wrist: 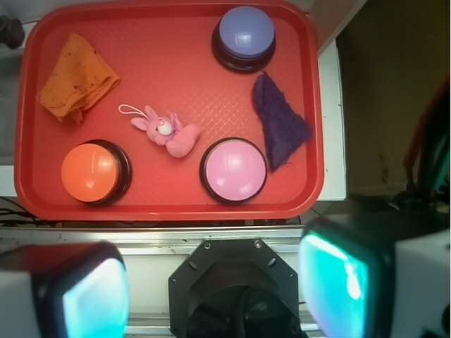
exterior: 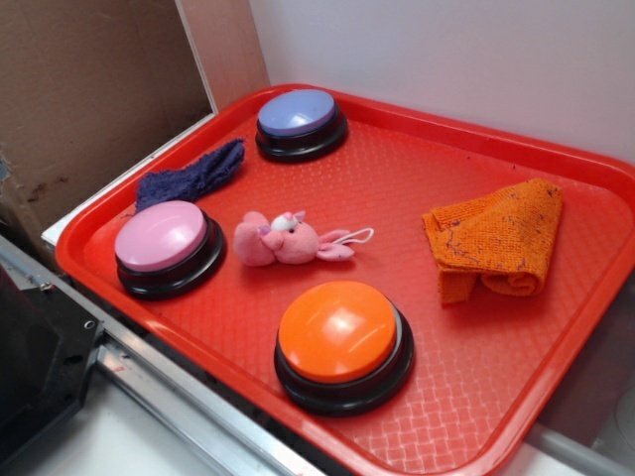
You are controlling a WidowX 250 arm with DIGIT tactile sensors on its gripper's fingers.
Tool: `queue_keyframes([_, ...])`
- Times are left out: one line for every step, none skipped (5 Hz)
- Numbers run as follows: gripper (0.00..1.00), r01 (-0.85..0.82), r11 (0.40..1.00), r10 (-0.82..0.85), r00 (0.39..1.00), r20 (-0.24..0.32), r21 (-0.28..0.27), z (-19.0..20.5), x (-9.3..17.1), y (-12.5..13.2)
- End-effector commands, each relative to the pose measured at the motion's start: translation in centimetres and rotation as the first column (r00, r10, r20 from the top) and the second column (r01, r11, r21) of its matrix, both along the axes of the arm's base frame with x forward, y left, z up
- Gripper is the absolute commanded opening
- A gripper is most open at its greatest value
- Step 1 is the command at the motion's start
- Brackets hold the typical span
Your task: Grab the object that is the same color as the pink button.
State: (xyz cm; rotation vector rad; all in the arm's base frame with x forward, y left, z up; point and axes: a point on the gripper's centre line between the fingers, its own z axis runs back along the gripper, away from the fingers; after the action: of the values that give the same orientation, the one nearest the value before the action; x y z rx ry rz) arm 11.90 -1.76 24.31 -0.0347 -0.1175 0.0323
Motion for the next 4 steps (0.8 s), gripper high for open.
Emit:
queue_keyframes([1.00, 0.000, 1.000, 0.000, 1.000, 0.000, 0.000, 0.0, 0.0, 0.0])
queue_keyframes([1.00, 0.115, 0.993, -0.114, 0.993, -0.017, 0.035, -0.8, 0.7, -0.6])
queue_keyframes([1.00, 0.084, 0.995, -0.084, 0.996, 0.009, 0.053, -0.4, 2.2, -0.1])
queue_keyframes([1.00, 0.053, 0.998, -0.053, 0.999, 0.013, 0.033, 0.3, 6.0, 1.5])
